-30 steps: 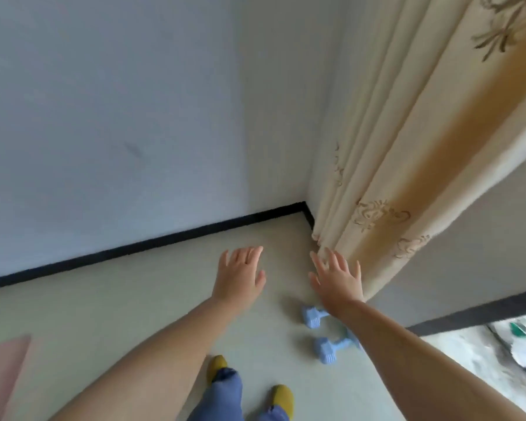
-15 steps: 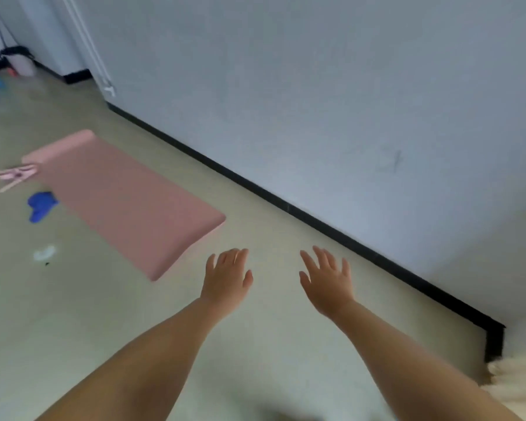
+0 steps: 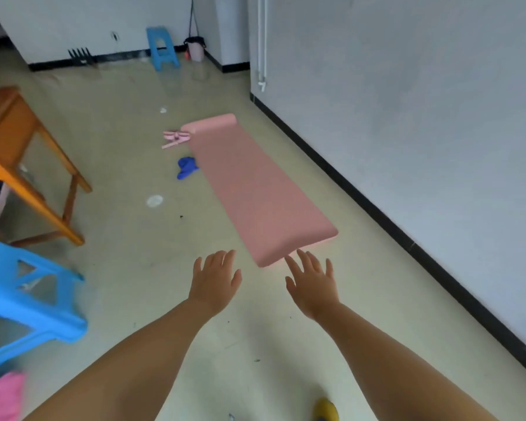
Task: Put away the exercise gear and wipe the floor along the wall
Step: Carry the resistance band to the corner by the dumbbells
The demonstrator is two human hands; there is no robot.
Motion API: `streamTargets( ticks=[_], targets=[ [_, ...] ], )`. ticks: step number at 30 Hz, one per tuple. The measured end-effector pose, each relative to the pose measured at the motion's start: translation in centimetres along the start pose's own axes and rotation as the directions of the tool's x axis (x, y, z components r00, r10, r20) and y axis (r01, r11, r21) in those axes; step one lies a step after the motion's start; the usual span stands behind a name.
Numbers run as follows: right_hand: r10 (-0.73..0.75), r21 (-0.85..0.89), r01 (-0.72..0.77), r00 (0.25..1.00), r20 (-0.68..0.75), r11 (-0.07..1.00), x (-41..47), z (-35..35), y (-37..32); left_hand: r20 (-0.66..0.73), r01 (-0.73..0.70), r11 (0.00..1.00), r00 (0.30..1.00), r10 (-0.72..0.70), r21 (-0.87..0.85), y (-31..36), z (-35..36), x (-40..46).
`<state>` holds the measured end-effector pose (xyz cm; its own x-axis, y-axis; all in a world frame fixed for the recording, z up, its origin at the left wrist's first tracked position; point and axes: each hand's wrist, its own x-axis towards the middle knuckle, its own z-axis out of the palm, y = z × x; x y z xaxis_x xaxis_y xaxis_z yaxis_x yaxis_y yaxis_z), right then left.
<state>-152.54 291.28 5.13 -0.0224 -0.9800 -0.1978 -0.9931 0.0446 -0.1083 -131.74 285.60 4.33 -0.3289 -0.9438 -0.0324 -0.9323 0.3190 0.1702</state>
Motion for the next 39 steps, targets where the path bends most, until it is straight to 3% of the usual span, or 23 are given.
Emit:
streamTargets(
  ticks=[8, 16, 19, 23, 27, 32, 37, 39],
  targets=[
    [-0.124, -0.087, 0.129, 0.991, 0.055, 0.988, 11.9, -0.2, -6.8, 0.058, 0.142, 0.989, 0.988, -0.140, -0.031, -9.1, -0.6, 5.0],
    [-0.248, -0.091, 0.254, 0.966, 0.076, 0.963, 31.0, -2.9, -12.6, 0.005, 0.237, 0.971, 0.971, -0.237, -0.035, -18.7, -2.9, 19.6],
    [-0.284, -0.108, 0.290, 0.957, 0.065, 0.951, 39.5, -5.6, -14.3, -0.038, 0.349, 0.932, 0.934, -0.354, -0.099, -23.1, -4.7, 25.8],
    [-0.277, -0.124, 0.290, 0.954, 0.116, 0.949, 48.7, -7.2, -17.4, 0.011, 0.485, 0.864, 0.873, -0.488, -0.137, -28.9, -5.6, 30.5],
    [-0.391, -0.161, 0.417, 0.905, 0.169, 0.894, 56.4, -7.0, -23.3, 0.045, 0.582, 0.802, 0.812, -0.582, -0.131, -36.3, -5.9, 34.9],
    [-0.431, -0.173, 0.454, 0.889, 0.155, 0.874, 67.7, -6.8, -32.6, 0.038, 0.544, 0.831, 0.838, -0.544, -0.114, -47.0, -7.3, 43.3],
    [-0.349, -0.125, 0.362, 0.930, 0.115, 0.924, 78.8, -9.5, -41.1, -0.007, 0.473, 0.877, 0.880, -0.475, -0.082, -58.4, -11.9, 53.0],
    [-0.310, -0.085, 0.322, 0.943, 0.122, 0.943, 83.5, -10.8, -43.8, 0.034, 0.485, 0.872, 0.875, -0.484, -0.069, -63.2, -13.5, 57.8]
  ],
)
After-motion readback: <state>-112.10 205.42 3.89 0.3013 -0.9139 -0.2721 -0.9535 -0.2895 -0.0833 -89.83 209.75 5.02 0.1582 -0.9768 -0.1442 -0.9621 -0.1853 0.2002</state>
